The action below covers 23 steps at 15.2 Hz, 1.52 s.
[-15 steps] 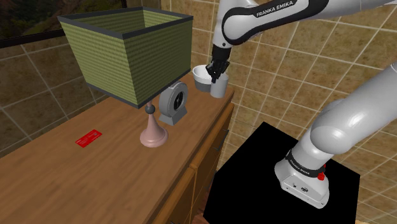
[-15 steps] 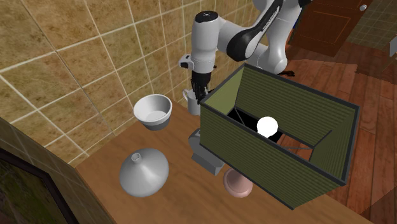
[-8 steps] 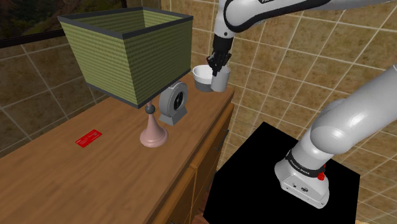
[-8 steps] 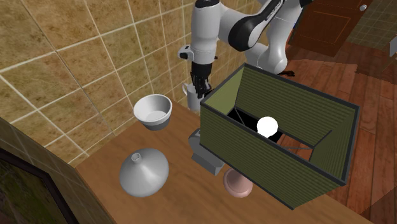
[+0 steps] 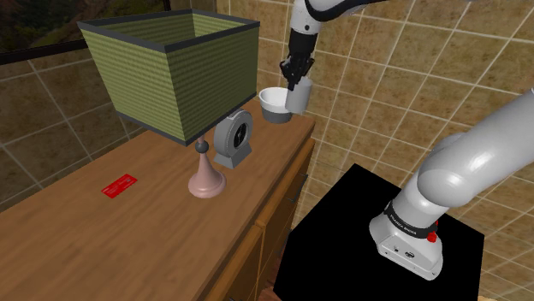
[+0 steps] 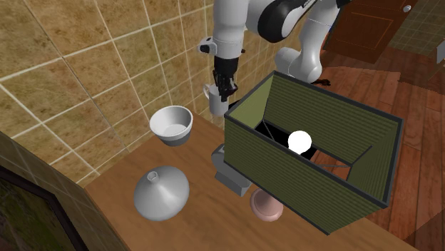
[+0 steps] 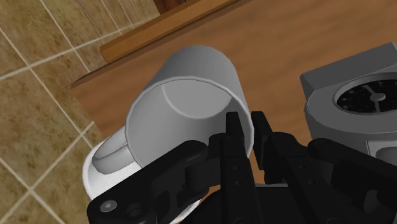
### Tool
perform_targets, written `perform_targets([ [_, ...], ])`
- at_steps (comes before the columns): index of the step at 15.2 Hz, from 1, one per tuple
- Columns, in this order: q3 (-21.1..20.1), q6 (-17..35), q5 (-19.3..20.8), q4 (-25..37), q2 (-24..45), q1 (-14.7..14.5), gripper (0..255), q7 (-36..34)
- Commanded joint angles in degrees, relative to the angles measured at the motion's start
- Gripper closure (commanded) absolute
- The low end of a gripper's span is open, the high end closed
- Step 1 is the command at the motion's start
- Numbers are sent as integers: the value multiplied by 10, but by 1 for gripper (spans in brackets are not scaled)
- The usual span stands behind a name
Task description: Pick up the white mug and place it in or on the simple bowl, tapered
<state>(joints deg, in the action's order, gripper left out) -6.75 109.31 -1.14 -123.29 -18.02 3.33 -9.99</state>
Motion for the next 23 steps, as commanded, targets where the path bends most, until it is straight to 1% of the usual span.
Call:
perform_targets([
  [1, 0, -16, 0, 15, 0, 0, 255, -1],
  [2, 0, -23, 0, 22, -1, 0, 255, -1],
  [5, 15, -33, 8, 83, 51, 12, 255, 22],
  [12, 44, -74, 16, 256, 182, 36, 255, 73],
  [17, 59, -126, 16, 418, 292, 53, 255, 106],
  [20, 66, -173, 13, 548, 375, 65, 255, 125],
  [23, 66, -145, 13, 511, 367, 65, 255, 125],
])
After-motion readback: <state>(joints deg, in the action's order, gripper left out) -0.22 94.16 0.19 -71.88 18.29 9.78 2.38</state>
